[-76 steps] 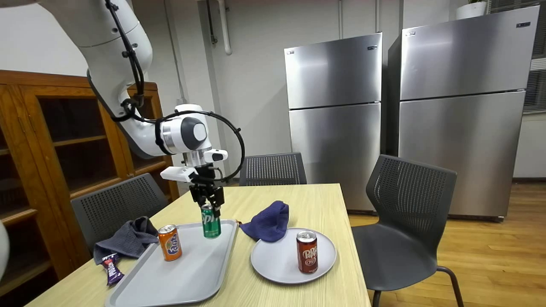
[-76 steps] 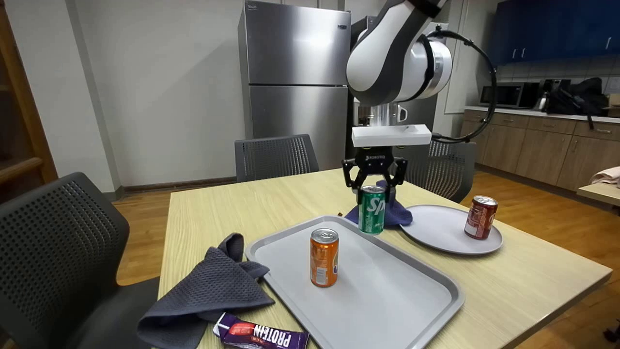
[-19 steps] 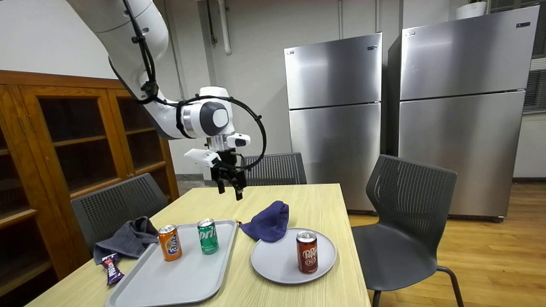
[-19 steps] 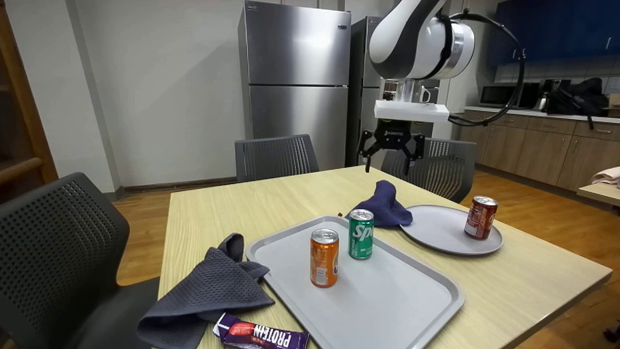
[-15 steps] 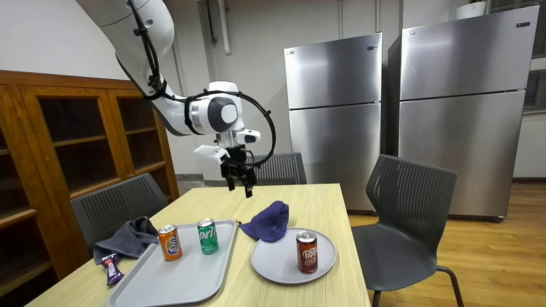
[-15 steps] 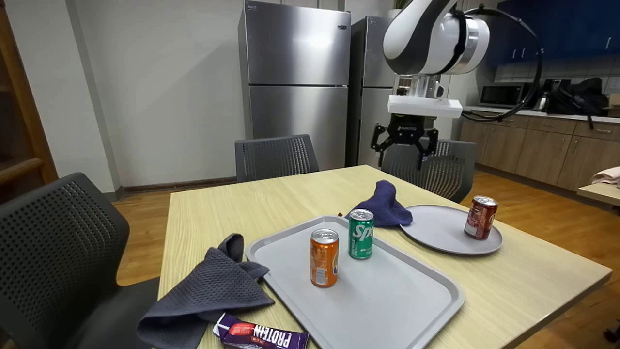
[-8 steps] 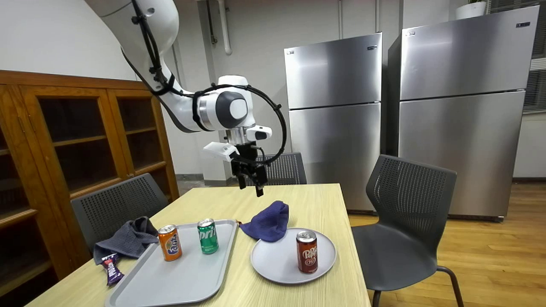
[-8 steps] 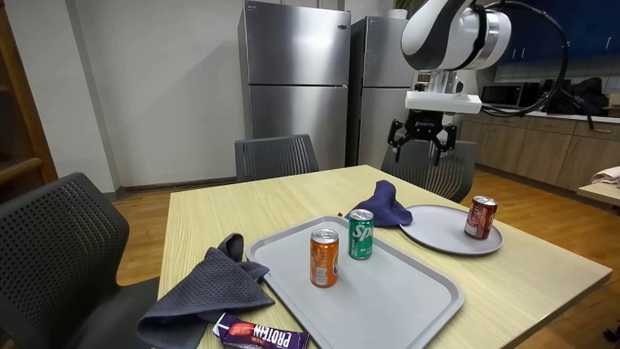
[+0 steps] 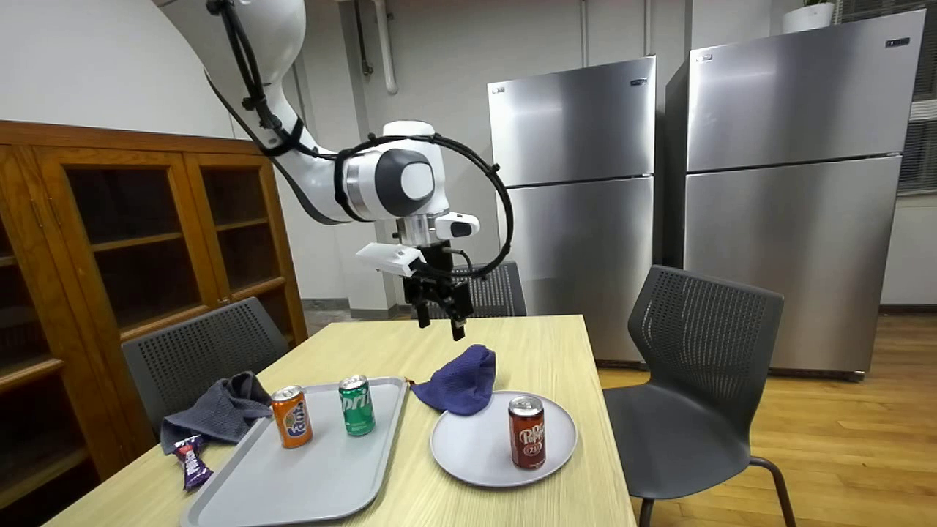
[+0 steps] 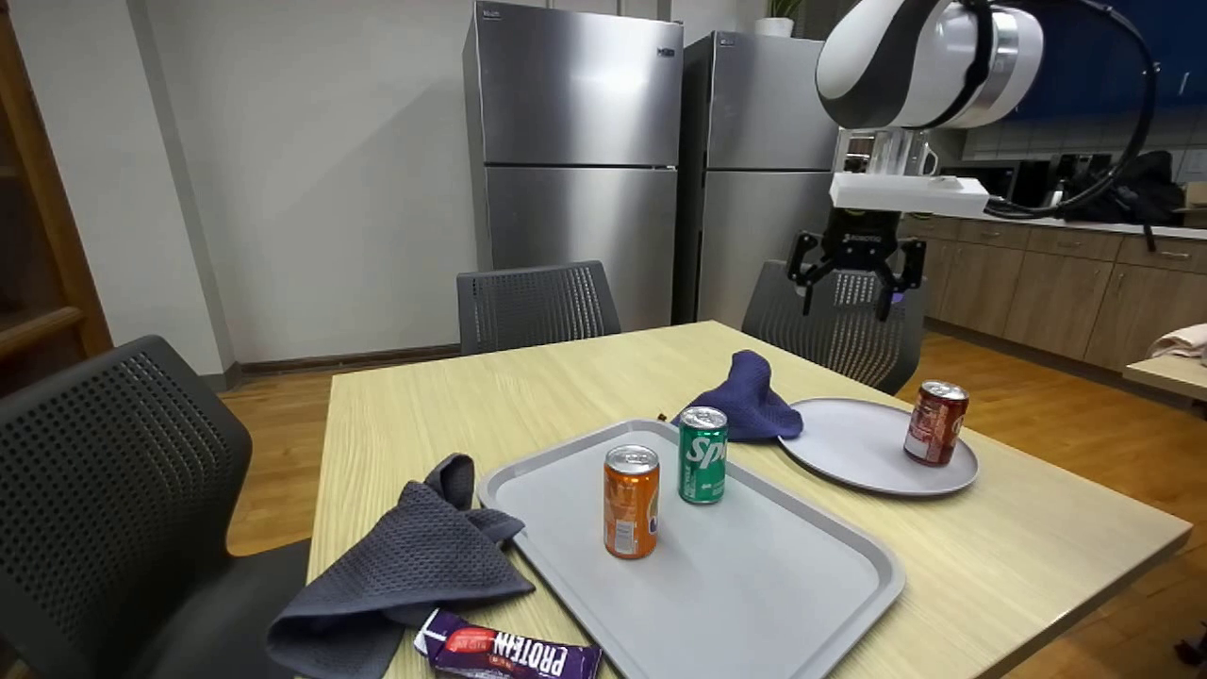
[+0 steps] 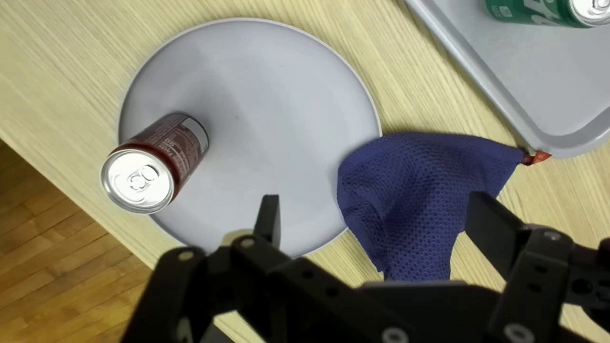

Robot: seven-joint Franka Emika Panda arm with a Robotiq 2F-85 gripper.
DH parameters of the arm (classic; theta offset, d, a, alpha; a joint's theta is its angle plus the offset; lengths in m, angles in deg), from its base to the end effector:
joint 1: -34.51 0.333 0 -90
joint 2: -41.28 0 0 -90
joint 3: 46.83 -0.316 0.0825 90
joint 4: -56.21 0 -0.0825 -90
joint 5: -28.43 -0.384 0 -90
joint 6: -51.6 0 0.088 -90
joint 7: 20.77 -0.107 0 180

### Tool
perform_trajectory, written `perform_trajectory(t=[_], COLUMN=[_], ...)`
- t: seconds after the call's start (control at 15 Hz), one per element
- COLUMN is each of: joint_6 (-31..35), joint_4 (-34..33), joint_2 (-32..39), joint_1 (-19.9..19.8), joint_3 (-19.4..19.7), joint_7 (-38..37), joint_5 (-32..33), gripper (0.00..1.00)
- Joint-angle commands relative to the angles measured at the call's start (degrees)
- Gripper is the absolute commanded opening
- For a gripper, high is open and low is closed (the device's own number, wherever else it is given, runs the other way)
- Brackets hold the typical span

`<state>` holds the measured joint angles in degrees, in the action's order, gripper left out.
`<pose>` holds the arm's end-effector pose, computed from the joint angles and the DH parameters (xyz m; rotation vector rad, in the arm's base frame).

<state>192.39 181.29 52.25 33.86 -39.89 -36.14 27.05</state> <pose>0.5588 -0.0738 0.3097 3.0701 -0.6473 0.1328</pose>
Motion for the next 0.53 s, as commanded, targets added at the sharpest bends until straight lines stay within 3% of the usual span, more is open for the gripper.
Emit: perform_trajectory(t=[0.0, 0.47], joint_6=[-1.3, -1.1], joint_4=[2.6, 2.0], joint_2=[-3.4, -1.5], joint_1=[-2.4, -7.8], joint_3=[-0.1, 1.2], joint_7=[7.3, 24.8], joint_5=[1.4, 1.4], gripper=[1.00, 1.00])
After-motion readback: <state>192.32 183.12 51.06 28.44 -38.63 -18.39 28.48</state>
